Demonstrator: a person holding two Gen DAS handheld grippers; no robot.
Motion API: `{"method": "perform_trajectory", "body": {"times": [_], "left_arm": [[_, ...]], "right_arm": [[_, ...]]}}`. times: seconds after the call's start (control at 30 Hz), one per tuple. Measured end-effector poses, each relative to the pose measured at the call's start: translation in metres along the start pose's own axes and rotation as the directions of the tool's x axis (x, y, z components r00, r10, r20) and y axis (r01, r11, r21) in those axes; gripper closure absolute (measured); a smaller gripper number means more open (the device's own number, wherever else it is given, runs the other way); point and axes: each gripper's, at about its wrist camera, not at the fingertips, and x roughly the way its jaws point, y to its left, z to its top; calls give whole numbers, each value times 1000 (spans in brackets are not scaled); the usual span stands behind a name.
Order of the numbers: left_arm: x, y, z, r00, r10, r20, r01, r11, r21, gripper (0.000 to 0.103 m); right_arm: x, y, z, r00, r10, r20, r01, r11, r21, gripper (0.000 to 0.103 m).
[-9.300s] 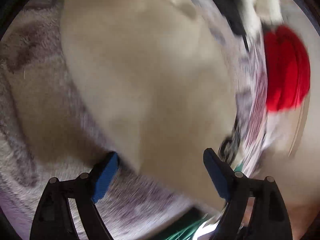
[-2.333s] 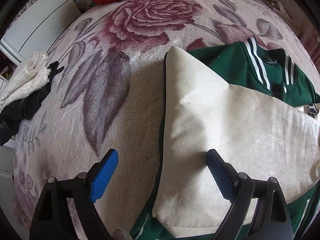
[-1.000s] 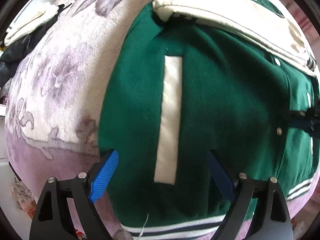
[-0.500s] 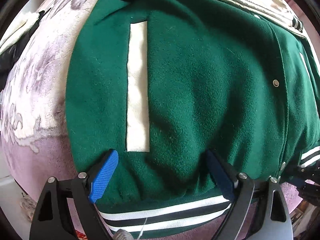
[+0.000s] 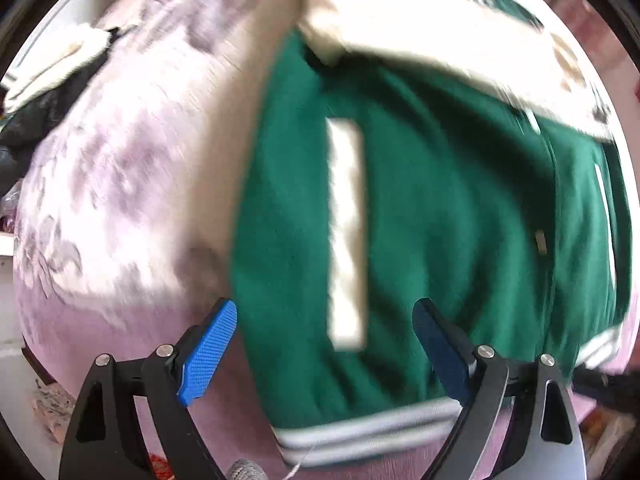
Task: Fold large clothes
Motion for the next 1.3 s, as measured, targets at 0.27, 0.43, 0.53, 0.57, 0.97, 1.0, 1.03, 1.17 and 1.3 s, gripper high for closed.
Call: {"method": "perform_trajectory", "body": {"times": [0.27,0.43,0.53,0.57,0.97,1.0,1.03,1.17,1.3], "left_arm": [[58,34,147,973,209,100,-202,976,-76,12],[94,92,150,999,54,-3,-53,977,-206,0],[92,95,141,999,50,13,-47,981,-191,0],[91,96,138,999,49,13,-45,981,-187,0],[61,122,125,992,93,82,-86,993,-83,0],[61,121,124,992,98,80,-92,993,-79,0],[58,115,124,992,95,80,-89,993,-79,0],[30,100,123,991,80,110,-72,995,-74,0],[-9,86,108,988,56,141,-44,995,-85,0]], "right_arm": [[-25,106,57,991,17,135,11,979,-206,43],[-22,150,102,967,-41,250,122,941,-317,43],[-11,162,133,956,-102,276,198,916,-350,45],[-2,158,143,957,-125,261,210,921,-329,49],[-27,140,151,972,13,234,39,975,-218,41],[-25,133,158,973,40,227,3,983,-184,60],[-27,128,160,967,28,252,12,988,-155,102],[-60,112,164,925,-88,370,153,977,-149,103],[-78,65,164,981,3,196,37,979,-200,102]]}}
